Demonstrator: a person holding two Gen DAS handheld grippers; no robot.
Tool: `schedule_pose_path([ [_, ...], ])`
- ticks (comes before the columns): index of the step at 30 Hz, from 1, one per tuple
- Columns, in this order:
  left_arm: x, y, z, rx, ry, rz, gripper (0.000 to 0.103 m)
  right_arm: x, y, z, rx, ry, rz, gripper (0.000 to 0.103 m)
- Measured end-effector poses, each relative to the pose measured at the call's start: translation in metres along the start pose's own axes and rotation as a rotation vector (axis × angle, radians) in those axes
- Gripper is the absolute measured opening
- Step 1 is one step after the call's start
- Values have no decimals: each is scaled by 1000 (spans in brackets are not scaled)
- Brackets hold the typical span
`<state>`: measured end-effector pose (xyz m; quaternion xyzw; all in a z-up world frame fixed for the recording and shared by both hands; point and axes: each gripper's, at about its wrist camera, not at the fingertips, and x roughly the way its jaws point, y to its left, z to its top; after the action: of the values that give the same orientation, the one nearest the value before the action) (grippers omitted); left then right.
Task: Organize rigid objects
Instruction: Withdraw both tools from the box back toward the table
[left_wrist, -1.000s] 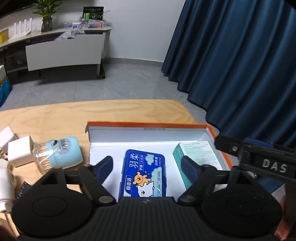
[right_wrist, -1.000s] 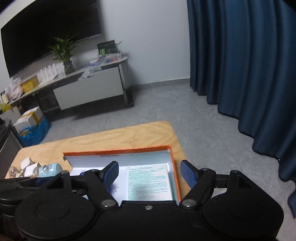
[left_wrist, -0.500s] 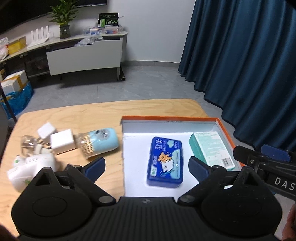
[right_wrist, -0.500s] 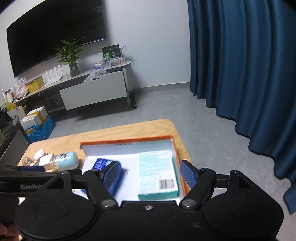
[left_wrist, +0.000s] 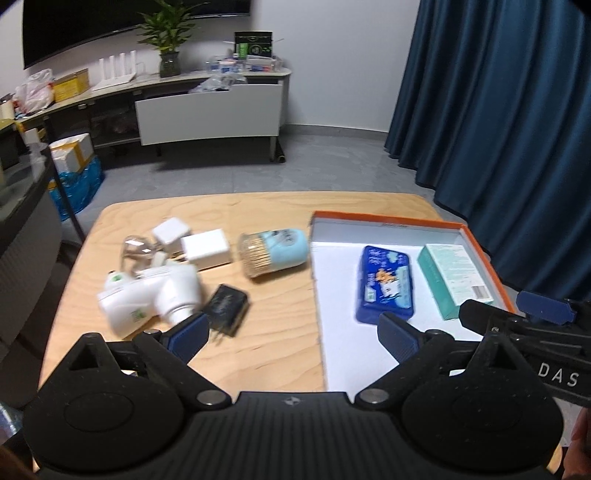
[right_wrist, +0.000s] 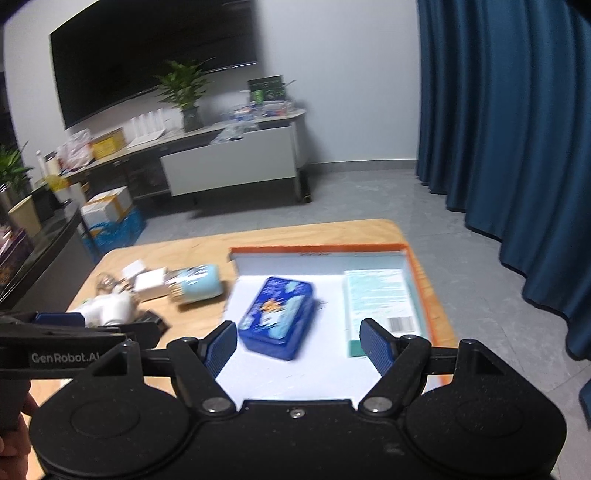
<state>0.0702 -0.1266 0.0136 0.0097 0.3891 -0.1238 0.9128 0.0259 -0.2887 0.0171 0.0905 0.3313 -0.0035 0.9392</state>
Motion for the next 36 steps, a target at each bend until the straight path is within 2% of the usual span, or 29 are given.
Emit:
schedule_pose_path([
  [13,-21,43,-16,-47,-24,61,100,-2,50,-7,-64,22,80,88],
  [36,-30,110,-56,-163,0,111,100,16,111,-34,-133,118,199,88],
])
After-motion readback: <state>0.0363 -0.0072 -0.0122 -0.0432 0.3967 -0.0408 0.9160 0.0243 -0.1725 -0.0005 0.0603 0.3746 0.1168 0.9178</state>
